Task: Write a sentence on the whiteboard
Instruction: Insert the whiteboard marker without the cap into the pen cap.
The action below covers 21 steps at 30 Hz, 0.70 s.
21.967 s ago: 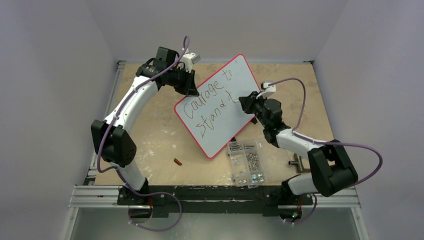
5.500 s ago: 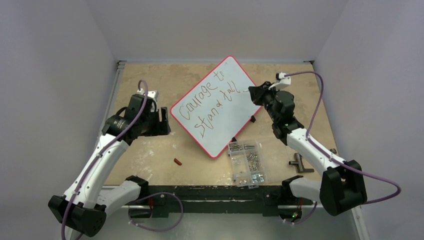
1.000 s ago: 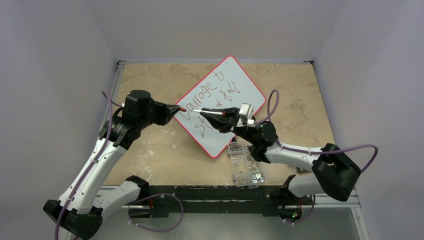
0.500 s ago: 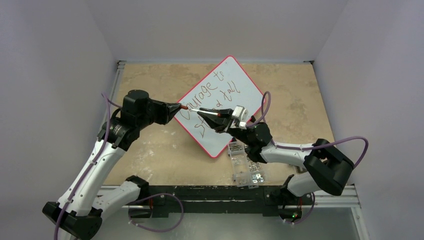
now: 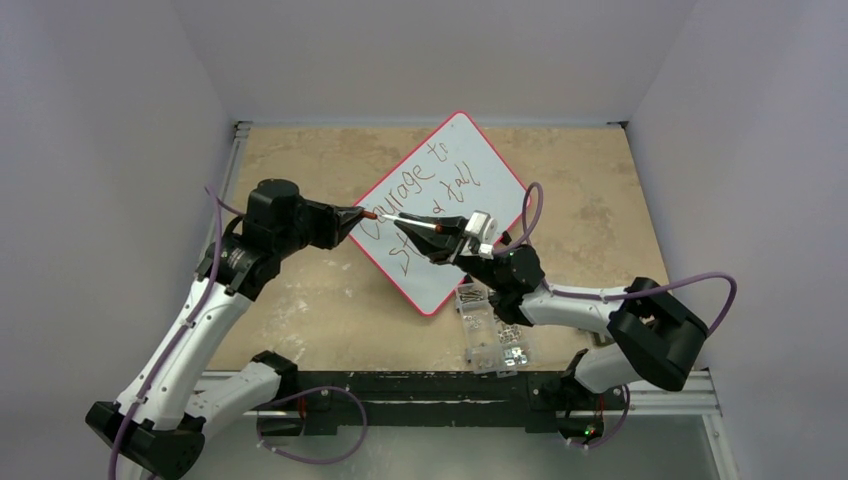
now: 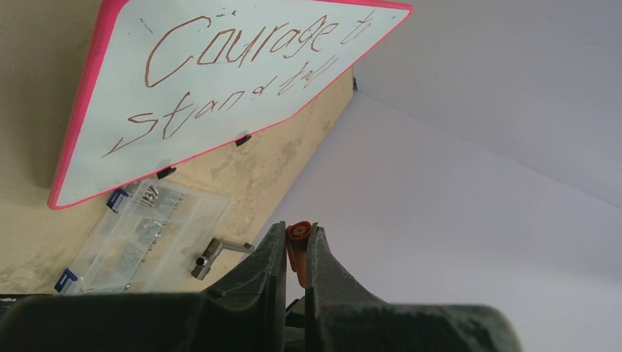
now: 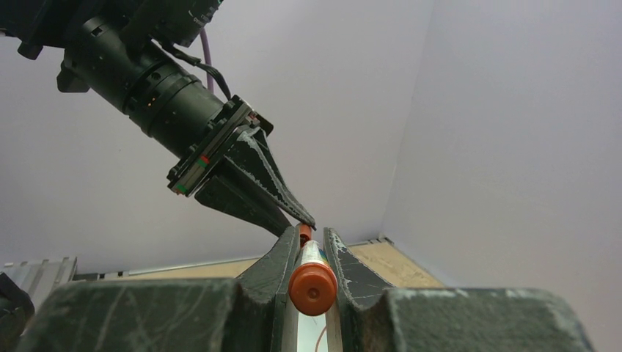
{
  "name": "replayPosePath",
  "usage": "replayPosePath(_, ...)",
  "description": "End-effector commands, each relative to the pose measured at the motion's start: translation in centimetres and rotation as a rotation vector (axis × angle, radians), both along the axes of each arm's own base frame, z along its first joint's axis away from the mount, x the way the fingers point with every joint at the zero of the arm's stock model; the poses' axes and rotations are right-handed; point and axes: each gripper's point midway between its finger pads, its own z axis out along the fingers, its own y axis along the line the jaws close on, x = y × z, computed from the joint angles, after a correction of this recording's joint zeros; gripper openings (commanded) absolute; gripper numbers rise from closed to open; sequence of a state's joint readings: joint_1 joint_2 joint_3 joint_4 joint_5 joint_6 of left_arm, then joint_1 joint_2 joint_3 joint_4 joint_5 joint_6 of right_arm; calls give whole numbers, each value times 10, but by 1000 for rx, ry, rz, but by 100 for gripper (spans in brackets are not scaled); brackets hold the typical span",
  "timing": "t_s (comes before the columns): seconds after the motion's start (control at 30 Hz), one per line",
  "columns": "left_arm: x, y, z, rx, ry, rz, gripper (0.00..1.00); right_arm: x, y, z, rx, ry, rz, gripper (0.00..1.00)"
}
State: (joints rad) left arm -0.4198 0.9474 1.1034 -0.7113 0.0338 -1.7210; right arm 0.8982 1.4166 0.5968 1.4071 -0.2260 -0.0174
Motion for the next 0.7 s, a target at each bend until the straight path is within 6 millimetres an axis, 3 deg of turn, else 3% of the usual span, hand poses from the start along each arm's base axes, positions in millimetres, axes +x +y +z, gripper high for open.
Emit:
replayPosePath(0.0, 3, -4, 11, -41, -22, -4, 0, -4, -2, 32, 73, -74, -8, 0)
replayPosePath(0.67, 3, -7, 10, -60, -8, -10, 0, -2, 9, 21, 50, -55, 2, 0)
